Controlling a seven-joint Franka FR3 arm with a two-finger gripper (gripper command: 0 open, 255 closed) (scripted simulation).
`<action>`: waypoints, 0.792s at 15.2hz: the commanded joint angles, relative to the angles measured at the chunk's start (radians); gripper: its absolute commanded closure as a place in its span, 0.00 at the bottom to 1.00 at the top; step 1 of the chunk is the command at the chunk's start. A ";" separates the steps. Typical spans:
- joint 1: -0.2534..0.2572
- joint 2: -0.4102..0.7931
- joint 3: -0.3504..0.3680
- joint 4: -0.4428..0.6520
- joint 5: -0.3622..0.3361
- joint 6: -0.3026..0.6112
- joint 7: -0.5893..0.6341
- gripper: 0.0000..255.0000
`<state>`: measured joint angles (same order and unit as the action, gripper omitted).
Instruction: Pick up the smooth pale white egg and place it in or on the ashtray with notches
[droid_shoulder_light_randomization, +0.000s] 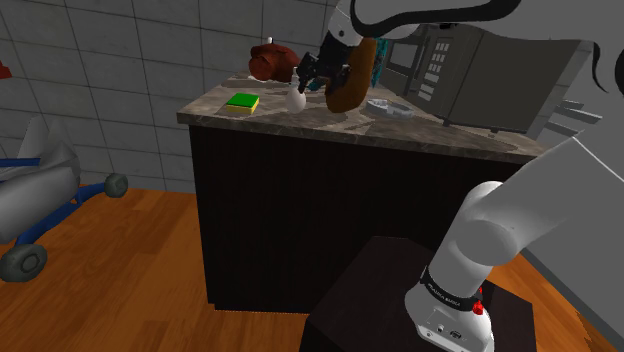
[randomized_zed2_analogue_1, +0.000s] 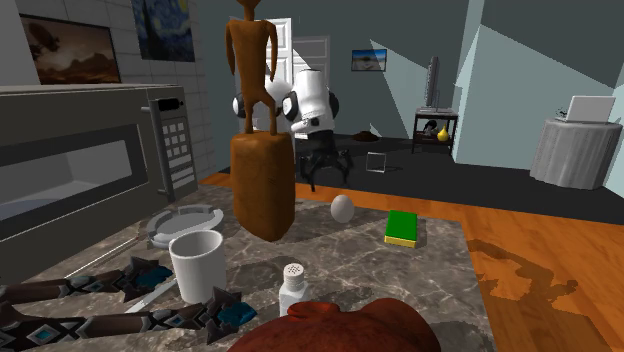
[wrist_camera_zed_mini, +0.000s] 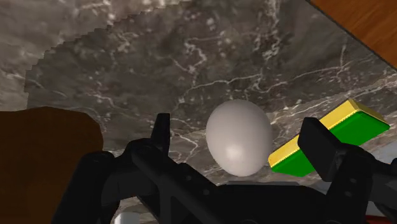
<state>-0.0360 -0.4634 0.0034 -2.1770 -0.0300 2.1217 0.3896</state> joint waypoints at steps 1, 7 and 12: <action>-0.010 0.060 0.009 0.038 -0.001 0.064 0.044 0.00; -0.017 0.129 0.014 0.048 -0.006 0.151 0.075 0.00; -0.018 0.158 0.013 0.032 -0.007 0.195 0.076 0.00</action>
<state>-0.0543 -0.3084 0.0161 -2.1445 -0.0366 2.3136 0.4648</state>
